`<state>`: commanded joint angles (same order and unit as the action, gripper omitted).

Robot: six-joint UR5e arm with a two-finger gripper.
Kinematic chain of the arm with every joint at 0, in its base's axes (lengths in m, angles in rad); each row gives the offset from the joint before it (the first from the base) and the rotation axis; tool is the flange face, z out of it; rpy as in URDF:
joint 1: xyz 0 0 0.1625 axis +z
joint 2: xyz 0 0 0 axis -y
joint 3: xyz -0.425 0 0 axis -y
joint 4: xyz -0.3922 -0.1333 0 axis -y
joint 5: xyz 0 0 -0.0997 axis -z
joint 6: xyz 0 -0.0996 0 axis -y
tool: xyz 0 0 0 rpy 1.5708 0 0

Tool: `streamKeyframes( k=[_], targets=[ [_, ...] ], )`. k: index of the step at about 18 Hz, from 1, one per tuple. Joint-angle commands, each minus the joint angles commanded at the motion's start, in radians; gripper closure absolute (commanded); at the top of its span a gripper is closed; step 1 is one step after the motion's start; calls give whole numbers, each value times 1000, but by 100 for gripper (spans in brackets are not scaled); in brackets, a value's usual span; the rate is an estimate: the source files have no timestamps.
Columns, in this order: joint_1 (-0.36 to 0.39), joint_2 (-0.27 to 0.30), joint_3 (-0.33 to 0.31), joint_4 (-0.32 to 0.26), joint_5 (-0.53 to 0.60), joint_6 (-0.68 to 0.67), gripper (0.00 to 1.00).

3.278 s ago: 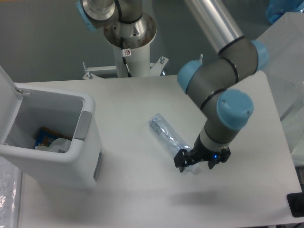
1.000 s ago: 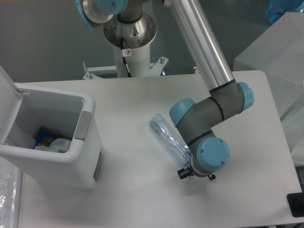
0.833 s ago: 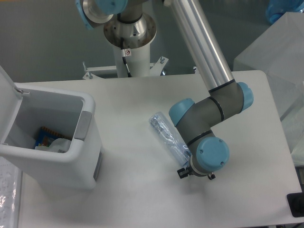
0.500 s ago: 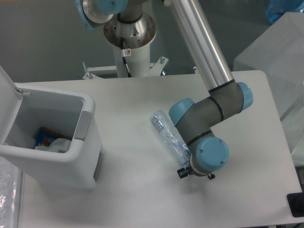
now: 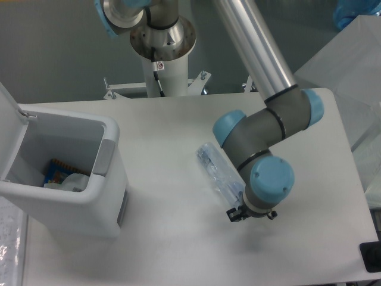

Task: Place the trash in the trash can
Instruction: 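Close the gripper on the bottle and lift it, then carry the bottle over the bin, lower it in, open the gripper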

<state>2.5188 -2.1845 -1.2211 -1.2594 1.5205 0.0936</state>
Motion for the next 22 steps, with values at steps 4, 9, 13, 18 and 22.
streamKeyframes(
  k=[4,9,13,18,22],
  targets=[
    [0,45,23,17,-97,2,90],
    [-11,91,9,55,-171,2,94],
    [-29,115,9,66,-194,-2,94],
    [-31,207,9,184,-328,0,96],
    [-66,264,22,282,-365,8,96]
  ],
)
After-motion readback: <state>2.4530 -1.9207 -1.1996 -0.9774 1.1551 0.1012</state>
